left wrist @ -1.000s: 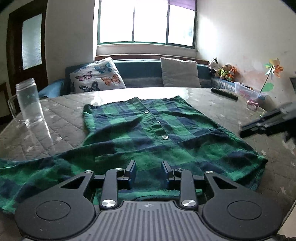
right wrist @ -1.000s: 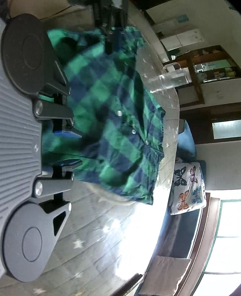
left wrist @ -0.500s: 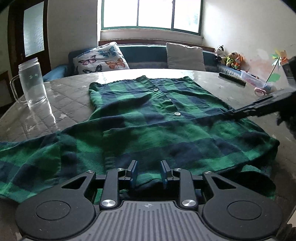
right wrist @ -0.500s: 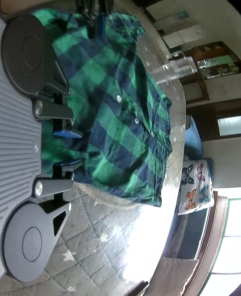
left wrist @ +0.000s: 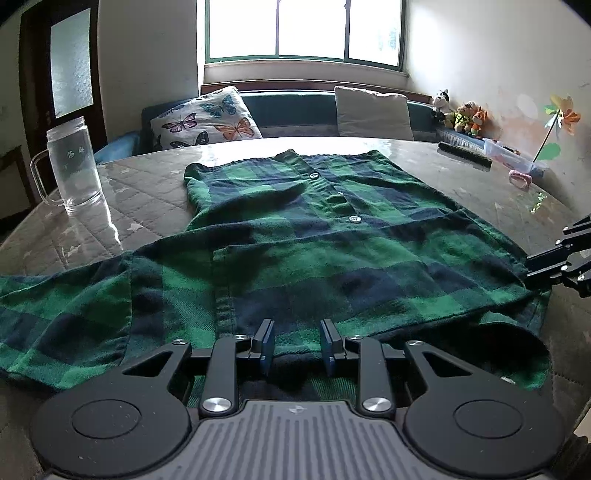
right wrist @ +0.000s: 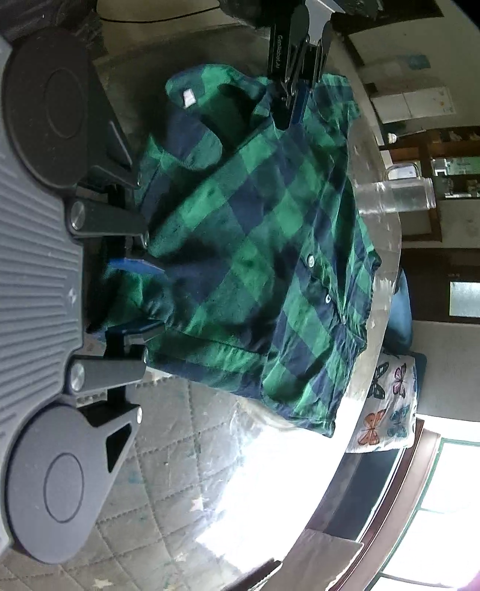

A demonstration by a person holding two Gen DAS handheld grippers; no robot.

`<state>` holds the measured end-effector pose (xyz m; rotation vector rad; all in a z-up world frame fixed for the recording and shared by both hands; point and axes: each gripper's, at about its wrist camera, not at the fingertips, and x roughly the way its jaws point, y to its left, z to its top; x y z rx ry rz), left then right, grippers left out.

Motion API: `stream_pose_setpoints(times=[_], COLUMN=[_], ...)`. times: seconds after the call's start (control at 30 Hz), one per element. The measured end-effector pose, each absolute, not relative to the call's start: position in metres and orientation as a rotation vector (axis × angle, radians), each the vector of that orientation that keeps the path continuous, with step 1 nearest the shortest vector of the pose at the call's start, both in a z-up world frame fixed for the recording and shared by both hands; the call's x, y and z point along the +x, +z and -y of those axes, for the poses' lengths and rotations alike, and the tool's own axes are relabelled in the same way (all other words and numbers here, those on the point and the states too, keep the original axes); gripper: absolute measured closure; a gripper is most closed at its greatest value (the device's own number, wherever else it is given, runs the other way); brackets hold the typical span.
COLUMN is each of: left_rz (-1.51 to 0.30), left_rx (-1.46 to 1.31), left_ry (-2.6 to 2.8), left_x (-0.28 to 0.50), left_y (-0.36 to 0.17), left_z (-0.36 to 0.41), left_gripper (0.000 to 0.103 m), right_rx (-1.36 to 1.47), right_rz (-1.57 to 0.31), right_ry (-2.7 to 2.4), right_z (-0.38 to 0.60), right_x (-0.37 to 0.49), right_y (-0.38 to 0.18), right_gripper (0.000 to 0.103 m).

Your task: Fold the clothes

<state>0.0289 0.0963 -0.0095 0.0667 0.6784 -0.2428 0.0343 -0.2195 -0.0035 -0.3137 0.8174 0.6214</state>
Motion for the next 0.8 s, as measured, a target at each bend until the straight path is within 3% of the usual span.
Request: stream_pose_setpoints(times=[0.47,0.8], left_rz=[-0.648,-0.618], left_rx=[-0.022,-0.064], left_ry=[-0.171,0.099], left_x=[0.015,0.028], left_y=[0.000,0.009], left_z=[-0.139,-0.215], left_gripper=[0.074,0.072], right_rx=[-0.354,-0.397], right_rz=[-0.791,-0.744], right_ry=[0.715,0.923], right_z=[0.169,0.067], right_x=[0.054,0.073], right_y=[0.011,0.014], right_gripper=[0.071,0.070])
